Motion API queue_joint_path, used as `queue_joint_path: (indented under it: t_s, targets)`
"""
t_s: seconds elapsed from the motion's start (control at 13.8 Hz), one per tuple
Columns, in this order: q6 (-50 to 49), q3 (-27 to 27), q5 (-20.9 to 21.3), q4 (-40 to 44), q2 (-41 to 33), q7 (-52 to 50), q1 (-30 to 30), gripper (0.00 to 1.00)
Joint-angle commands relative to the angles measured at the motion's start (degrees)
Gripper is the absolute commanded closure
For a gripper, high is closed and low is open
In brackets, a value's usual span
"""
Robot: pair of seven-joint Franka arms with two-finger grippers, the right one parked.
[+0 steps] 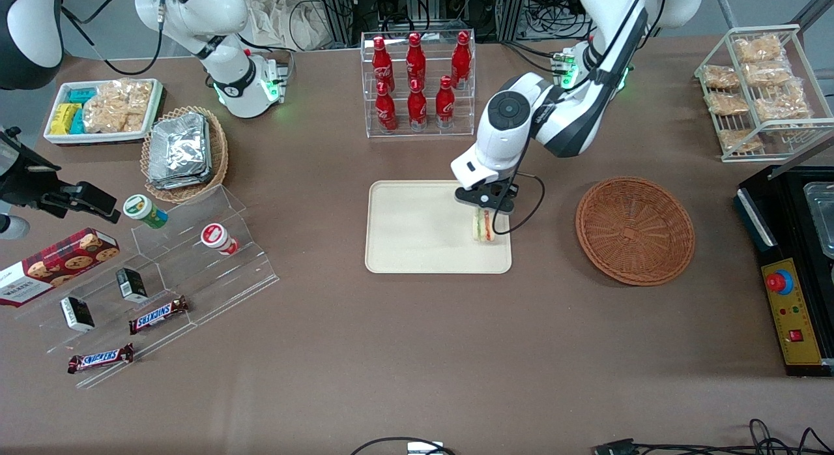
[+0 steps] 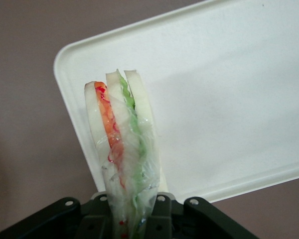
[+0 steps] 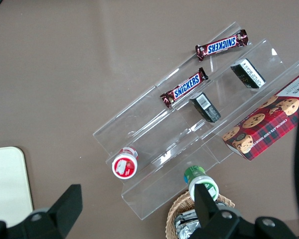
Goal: Place sandwich from basket to tray
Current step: 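Lower the sandwich onto the tray with the left gripper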
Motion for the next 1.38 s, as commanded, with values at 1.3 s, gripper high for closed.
queue_joint_path:
  t_s: [1.3]
  targets:
    - [3.66,0.86,1.71,1.35,8.06,-2.25,-2.38,0.55]
